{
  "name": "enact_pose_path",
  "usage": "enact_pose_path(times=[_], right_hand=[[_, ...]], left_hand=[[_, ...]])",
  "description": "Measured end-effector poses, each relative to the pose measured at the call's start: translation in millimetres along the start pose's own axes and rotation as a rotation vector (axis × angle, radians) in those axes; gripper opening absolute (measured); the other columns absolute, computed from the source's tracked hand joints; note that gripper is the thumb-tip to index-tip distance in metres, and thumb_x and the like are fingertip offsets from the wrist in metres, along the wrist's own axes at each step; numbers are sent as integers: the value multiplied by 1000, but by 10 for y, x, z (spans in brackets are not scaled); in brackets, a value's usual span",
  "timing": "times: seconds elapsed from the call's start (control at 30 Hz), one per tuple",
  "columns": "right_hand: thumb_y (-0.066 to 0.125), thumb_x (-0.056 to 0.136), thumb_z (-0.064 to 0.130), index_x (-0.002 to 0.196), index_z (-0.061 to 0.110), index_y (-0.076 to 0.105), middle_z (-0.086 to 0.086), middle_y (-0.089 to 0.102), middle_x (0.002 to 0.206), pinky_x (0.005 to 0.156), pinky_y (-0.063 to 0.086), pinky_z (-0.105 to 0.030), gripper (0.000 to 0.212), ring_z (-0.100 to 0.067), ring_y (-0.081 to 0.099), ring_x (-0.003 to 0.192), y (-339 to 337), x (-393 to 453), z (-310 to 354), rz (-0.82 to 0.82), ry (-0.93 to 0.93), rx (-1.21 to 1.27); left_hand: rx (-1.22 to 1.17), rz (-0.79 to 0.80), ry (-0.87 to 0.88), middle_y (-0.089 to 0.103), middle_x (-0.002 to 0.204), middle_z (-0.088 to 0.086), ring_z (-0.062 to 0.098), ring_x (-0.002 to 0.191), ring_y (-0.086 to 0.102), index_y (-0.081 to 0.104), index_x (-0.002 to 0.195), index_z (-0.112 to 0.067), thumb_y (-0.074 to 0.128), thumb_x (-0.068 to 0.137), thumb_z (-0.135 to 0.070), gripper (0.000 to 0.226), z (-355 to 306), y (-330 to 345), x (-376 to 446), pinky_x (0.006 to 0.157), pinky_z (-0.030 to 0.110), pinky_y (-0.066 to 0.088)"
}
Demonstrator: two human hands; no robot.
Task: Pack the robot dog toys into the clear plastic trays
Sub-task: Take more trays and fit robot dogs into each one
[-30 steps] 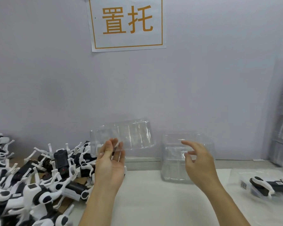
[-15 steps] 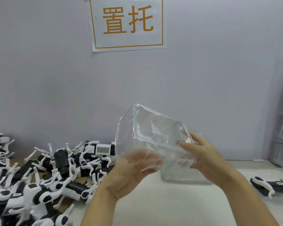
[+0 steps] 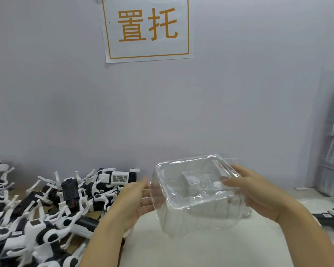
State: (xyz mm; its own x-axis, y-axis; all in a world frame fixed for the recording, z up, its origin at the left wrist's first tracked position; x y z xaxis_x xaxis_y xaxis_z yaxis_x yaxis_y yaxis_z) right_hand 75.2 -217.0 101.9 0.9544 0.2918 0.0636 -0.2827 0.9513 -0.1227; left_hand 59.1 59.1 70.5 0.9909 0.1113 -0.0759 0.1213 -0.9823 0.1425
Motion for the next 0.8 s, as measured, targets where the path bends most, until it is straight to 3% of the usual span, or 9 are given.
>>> enact_pose_path(times=[0.13, 0.2, 0.27, 0.33, 0.43, 0.5, 0.6, 0.7, 0.8], right_hand=[[55, 96, 6, 111, 22, 71, -9, 62, 97, 66, 46, -39, 27, -24, 53, 76, 71, 88, -26, -101, -7, 76], [55, 97, 6, 116, 17, 68, -9, 60, 98, 66, 46, -39, 26, -23, 52, 74, 117, 92, -12, -118, -14, 90], [56, 97, 7, 120, 21, 66, -6, 67, 106, 73, 52, -41, 28, -23, 62, 82, 172, 77, 19, -122, -39, 60], [60, 96, 13, 127, 28, 61, 0, 66, 118, 87, 54, -41, 35, -19, 66, 100, 213, 53, 77, -192, -76, -83], [64, 93, 24, 133, 34, 52, 6, 54, 125, 90, 49, -31, 43, -11, 58, 110, 316, 9, 266, -392, -197, -329], [63, 94, 29, 123, 35, 59, 10, 58, 118, 88, 49, -26, 30, -4, 58, 103, 441, -62, 459, -455, -382, -328], [65, 92, 39, 101, 31, 71, 12, 72, 95, 76, 52, -17, 13, -3, 66, 89, 722, -143, 673, -272, -586, -165], [70, 90, 32, 88, 26, 72, 14, 71, 83, 69, 52, -17, 7, -8, 68, 79, 869, -142, 702, -255, -647, -185], [70, 91, 21, 82, 25, 73, 8, 73, 82, 72, 56, -25, 11, -13, 71, 76, 854, -81, 610, -288, -593, -122]], left_hand=[[-246, 142, 37, 73, 99, 16, 26, 79, 71, 78, 94, -6, 61, 90, -36, 35, -61, 120, -32, 84, 45, 58], [-278, 147, 92, 72, 96, 12, 22, 77, 68, 77, 93, -6, 63, 82, -33, 33, -121, 150, -41, 84, 41, 55], [-290, 106, 154, 69, 92, 11, 23, 79, 63, 71, 96, -4, 63, 80, -33, 35, -211, 141, -50, 89, 45, 48], [-275, 85, 257, 69, 82, 7, 20, 69, 63, 68, 90, -3, 63, 79, -34, 33, -365, 150, -113, 76, 37, 54], [-104, -28, 490, 74, 76, 4, 19, 57, 68, 69, 83, -5, 64, 79, -36, 32, -656, 166, -288, 51, 25, 55], [28, -103, 659, 76, 81, 5, 24, 62, 72, 69, 85, -5, 64, 81, -36, 31, -826, 203, -414, 51, 26, 56], [114, -150, 795, 77, 81, 5, 24, 66, 73, 68, 86, -5, 68, 79, -34, 31, -967, 295, -552, 49, 27, 56], [184, -136, 825, 75, 80, 6, 19, 73, 73, 70, 84, -5, 71, 75, -38, 34, -994, 385, -603, 51, 28, 57], [243, -174, 825, 71, 82, -3, 13, 74, 68, 70, 73, -16, 74, 72, -41, 26, -964, 381, -582, 55, 22, 56]])
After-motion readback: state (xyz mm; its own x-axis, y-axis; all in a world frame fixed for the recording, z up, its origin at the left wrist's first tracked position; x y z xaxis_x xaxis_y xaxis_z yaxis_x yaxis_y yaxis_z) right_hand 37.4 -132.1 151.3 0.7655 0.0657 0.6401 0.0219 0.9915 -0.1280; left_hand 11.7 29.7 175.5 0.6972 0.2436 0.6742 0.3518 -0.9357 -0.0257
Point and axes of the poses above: each hand's wrist, its own x-axis towards the middle knuckle, its own y-axis out of the palm, z = x × y, the point moved 4 cm from there along x, towards the middle knuckle
